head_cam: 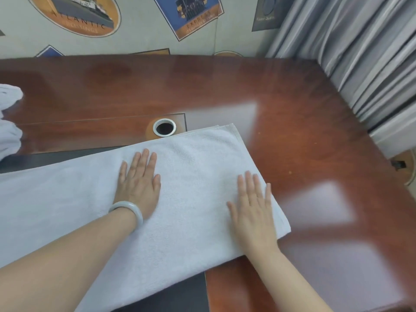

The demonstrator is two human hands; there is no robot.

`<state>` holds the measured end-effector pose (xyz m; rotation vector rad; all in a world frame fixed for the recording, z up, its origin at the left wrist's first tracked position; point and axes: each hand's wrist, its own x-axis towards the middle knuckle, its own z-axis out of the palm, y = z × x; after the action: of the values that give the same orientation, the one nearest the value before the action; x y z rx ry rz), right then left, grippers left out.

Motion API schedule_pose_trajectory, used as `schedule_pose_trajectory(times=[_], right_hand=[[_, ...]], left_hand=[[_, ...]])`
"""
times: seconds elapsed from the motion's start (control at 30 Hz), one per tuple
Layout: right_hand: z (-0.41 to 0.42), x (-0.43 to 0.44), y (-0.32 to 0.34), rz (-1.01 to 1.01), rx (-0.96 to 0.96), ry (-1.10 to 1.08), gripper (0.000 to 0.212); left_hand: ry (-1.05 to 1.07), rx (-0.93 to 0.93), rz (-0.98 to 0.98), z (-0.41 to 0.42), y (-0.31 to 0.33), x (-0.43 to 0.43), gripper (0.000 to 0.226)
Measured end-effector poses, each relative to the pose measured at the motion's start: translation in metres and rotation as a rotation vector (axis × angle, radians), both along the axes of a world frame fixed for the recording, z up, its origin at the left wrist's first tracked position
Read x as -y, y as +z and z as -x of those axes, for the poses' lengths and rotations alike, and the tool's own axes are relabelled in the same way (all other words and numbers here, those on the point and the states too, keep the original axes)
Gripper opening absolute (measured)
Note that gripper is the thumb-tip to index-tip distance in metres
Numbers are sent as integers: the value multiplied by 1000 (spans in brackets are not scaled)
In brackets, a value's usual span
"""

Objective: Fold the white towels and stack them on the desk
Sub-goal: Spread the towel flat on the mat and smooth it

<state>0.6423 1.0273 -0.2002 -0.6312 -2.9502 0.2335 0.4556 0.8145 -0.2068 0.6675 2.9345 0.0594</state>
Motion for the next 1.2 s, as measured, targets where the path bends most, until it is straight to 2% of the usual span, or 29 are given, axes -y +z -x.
schedule_pose_trajectory(times=[0.07,0.13,0.23,0.33,0.4,0.5,0.6,0.73,0.83,0.9,1.03,1.13,1.2], right_hand=[[1,28,-2,41,27,140,64],[-4,41,-11,58,89,170,63],[-7,41,-14,46,134,143,62],[-5,39,-10,22,170,143,63],[-8,35,-12,-1,186,142,64],[-16,27,-14,-15,203,120,66],[-25,20,-12,-18,206,89,67],[-52,9,-12,-31,267,27,68],[-67,3,-4,-30,306,-124,66],[-54,8,5,-25,315,-159,74],[15,49,16,-31,140,162,69],[77,81,14,4,191,256,68],[99,84,2,16,273,227,69]], left_hand=[[3,74,145,6,14,-6,61],[-42,42,234,-1,29,-10,61],[-123,-78,83,-66,32,-14,62],[-171,46,55,-139,17,1,65],[-92,69,57,-150,5,29,64],[109,42,77,-135,-1,87,62],[204,70,122,-123,-2,137,64],[165,118,112,-116,1,150,64],[85,125,87,-115,7,128,64],[70,105,48,-104,12,116,64],[26,100,48,-64,18,104,67],[35,111,88,-28,14,109,75],[170,133,96,-6,11,127,65]])
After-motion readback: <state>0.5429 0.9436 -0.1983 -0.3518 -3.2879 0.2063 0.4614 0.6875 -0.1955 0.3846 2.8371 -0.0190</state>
